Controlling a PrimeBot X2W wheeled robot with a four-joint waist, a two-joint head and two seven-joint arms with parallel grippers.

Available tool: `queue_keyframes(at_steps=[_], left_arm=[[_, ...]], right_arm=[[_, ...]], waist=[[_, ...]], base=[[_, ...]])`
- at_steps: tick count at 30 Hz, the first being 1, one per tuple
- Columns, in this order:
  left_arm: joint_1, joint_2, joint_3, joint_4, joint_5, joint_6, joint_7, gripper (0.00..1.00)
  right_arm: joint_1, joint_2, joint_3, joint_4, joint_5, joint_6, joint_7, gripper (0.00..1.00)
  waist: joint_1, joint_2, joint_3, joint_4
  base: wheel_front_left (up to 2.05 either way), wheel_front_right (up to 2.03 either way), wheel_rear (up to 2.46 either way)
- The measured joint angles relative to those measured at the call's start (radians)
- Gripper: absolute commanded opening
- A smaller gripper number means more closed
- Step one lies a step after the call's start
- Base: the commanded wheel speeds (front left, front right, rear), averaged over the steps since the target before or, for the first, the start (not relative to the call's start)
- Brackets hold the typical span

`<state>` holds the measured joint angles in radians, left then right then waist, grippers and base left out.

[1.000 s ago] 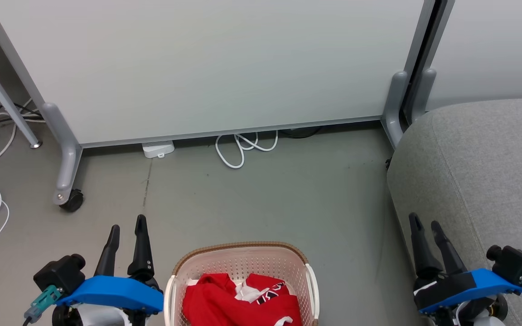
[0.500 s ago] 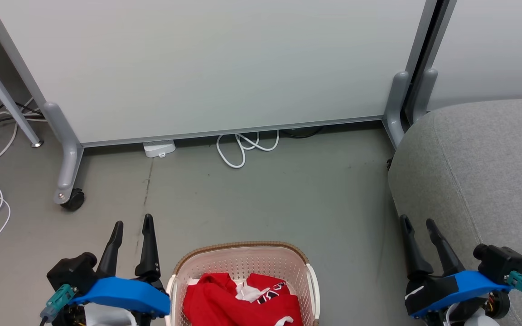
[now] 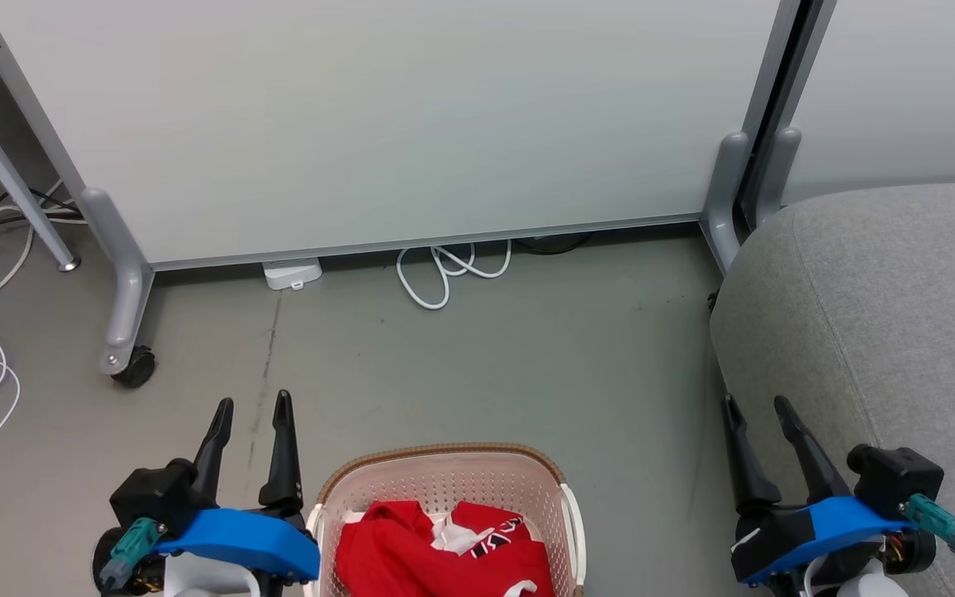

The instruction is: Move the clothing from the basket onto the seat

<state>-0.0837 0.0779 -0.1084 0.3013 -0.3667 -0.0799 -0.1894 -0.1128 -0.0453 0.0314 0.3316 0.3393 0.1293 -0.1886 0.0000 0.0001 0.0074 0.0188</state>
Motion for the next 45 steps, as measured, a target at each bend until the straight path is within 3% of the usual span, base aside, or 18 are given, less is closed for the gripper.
queue_keyframes(at_steps=[30,45], left_arm=[[-0.006,-0.021,0.004,0.047,0.198,-0.004,-0.060,1.00],[-0.006,-0.025,0.003,0.052,0.244,-0.005,-0.073,1.00]], right_arm=[[0.000,-0.002,0.020,0.000,-0.234,0.001,-0.061,1.00],[0.000,-0.002,0.025,-0.001,-0.277,0.001,-0.074,1.00]], waist=[[0.0000,0.0000,-0.006,-0.001],[0.0000,0.0000,-0.008,-0.001]], base=[[0.00,0.00,0.00],[0.00,0.00,0.00]])
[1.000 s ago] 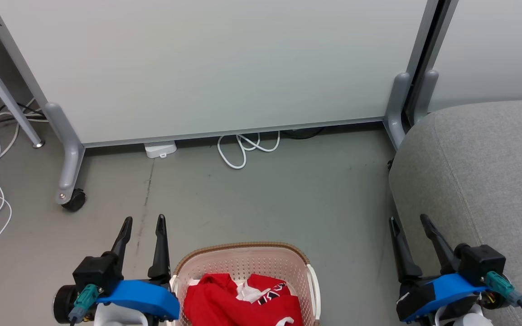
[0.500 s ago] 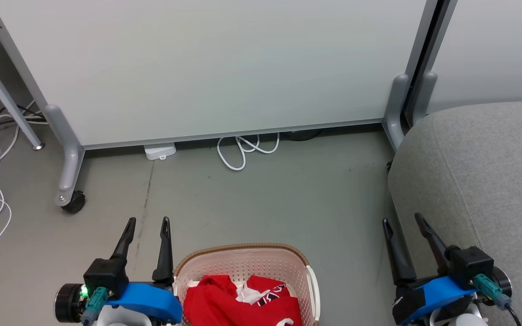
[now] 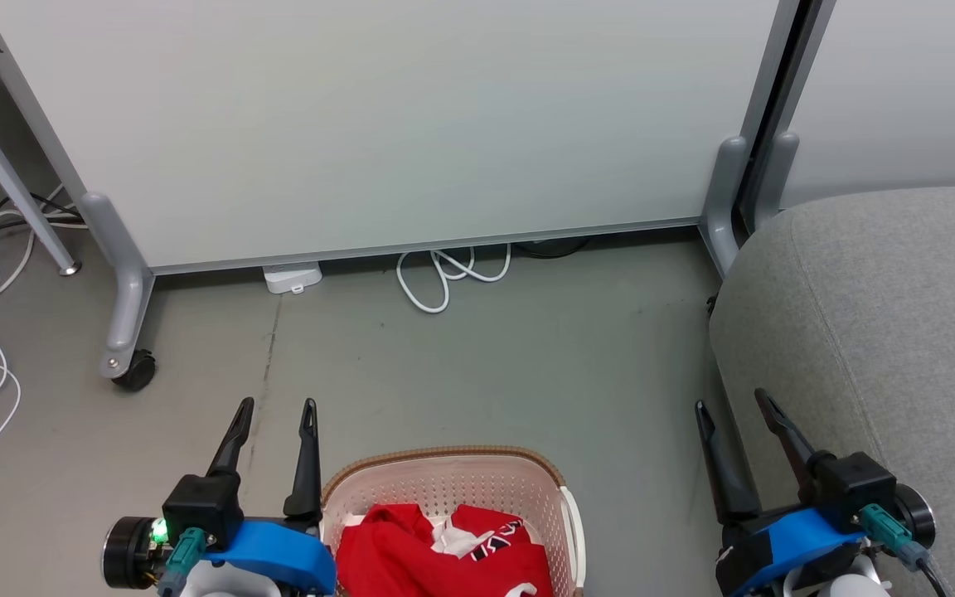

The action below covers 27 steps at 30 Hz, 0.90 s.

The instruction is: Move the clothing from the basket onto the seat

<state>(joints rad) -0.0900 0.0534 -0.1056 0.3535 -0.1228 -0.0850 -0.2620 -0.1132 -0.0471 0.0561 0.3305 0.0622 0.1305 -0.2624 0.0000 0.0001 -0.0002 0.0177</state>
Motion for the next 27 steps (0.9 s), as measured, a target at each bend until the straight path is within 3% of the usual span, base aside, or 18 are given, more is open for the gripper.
queue_keyframes(at_steps=[16,27], left_arm=[[-0.006,0.004,0.006,0.011,0.010,-0.010,-0.001,1.00],[-0.089,0.100,-0.033,0.051,0.057,-0.031,-0.001,1.00]], right_arm=[[-0.005,0.000,0.019,-0.009,0.010,0.000,0.000,1.00],[-0.091,-0.001,0.058,-0.062,0.024,0.000,0.000,1.00]], waist=[[0.0000,0.0000,0.025,-0.015],[0.0000,0.0000,0.173,-0.086]], base=[[0.00,0.00,0.00],[0.00,0.00,0.00]])
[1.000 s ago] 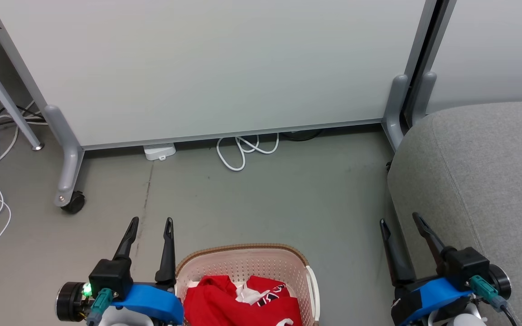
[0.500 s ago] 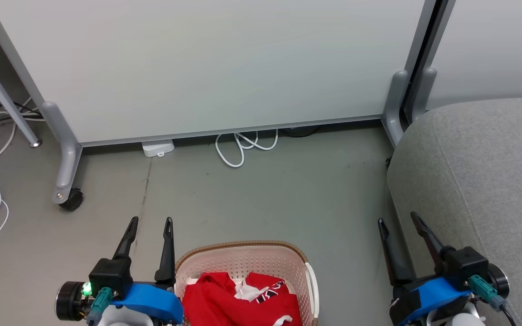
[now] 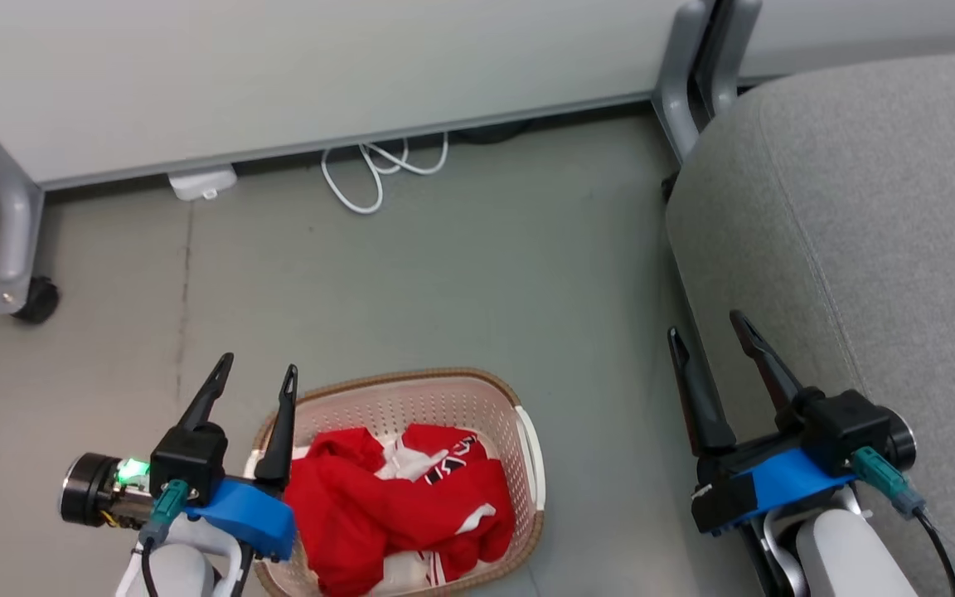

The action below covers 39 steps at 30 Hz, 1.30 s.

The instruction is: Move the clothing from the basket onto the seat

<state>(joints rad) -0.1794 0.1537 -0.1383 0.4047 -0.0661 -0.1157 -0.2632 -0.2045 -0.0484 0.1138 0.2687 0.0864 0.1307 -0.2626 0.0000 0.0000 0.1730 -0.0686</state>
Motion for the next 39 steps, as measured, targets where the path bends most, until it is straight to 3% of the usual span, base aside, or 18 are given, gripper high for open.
queue_keyframes(at_steps=[8,14,17,27,39], left_arm=[[-0.125,0.139,-0.142,0.121,0.024,-0.013,0.000,1.00],[-0.230,0.244,-0.308,0.214,-0.049,-0.013,0.000,1.00],[-0.255,0.265,-0.348,0.239,-0.066,-0.013,0.000,1.00],[-0.399,0.357,-0.624,0.326,-0.107,-0.014,0.063,1.00],[-0.508,0.442,-0.887,0.356,-0.205,-0.014,0.161,1.00]], right_arm=[[-0.084,-0.001,0.016,-0.040,0.022,0.000,0.000,1.00],[-0.131,-0.001,0.032,-0.071,0.049,0.000,0.000,1.00],[-0.146,-0.001,0.034,-0.083,0.060,0.000,0.000,1.00],[-0.208,-0.002,0.070,-0.110,0.115,0.000,0.000,1.00],[-0.247,-0.001,0.108,-0.121,0.155,0.000,0.000,1.00]], waist=[[0.0001,0.0000,0.185,-0.061],[0.0002,0.0000,0.345,-0.120],[0.0002,-0.0001,0.387,-0.136],[0.0002,-0.0001,0.575,-0.202],[0.0001,0.0000,0.654,-0.240]], base=[[0.00,0.00,0.00],[0.00,0.00,0.00],[0.00,0.00,0.00],[0.00,0.00,0.00],[0.00,0.00,0.00]])
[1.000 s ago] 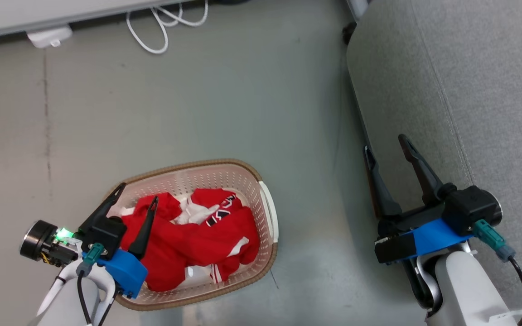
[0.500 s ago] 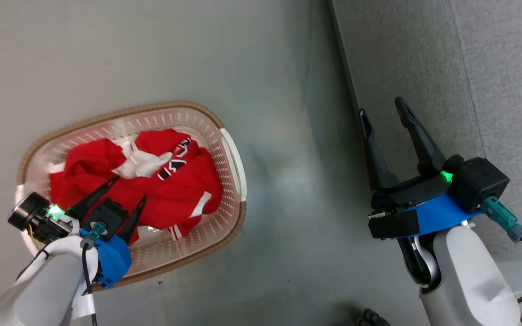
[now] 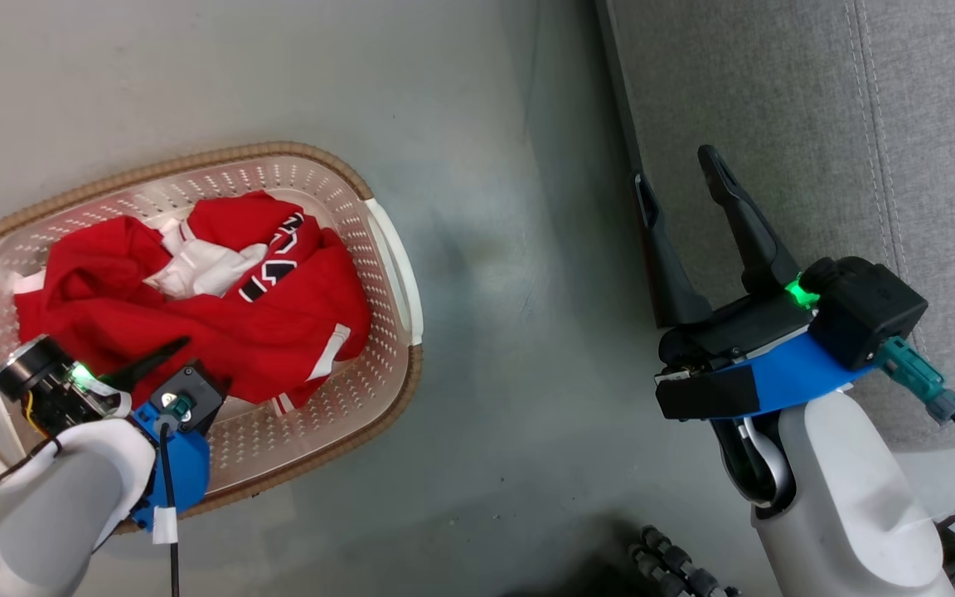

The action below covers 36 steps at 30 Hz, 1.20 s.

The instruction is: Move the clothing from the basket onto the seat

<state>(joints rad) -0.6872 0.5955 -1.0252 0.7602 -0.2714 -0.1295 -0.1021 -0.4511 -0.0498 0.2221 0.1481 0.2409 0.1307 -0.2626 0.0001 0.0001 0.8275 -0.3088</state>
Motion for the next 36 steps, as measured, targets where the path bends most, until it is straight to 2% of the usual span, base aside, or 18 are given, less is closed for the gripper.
queue_keyframes(at_steps=[8,17,35,36], left_arm=[[-0.078,0.035,-0.120,0.019,-0.009,0.000,0.060,1.00],[-0.132,0.016,-0.123,0.058,-0.006,0.014,0.062,1.00],[-0.202,-0.043,-0.151,0.121,-0.009,0.013,0.047,1.00],[-0.202,-0.046,-0.151,0.127,-0.016,0.013,0.048,0.84]], right_arm=[[-0.014,0.000,0.013,-0.011,0.030,0.000,0.000,1.00],[-0.021,0.000,0.025,-0.014,0.052,0.000,0.000,1.00],[-0.035,0.000,0.038,-0.012,0.069,0.000,0.000,1.00],[-0.035,0.000,0.038,-0.012,0.069,0.000,0.000,1.00]], waist=[[0.0000,0.0000,0.045,-0.022],[0.0000,0.0000,0.078,-0.038],[-0.0001,0.0000,0.106,-0.045],[0.0000,0.0000,0.106,-0.044]], base=[[0.00,0.00,0.00],[0.00,0.00,0.00],[0.00,0.00,0.00],[0.00,0.00,0.00]])
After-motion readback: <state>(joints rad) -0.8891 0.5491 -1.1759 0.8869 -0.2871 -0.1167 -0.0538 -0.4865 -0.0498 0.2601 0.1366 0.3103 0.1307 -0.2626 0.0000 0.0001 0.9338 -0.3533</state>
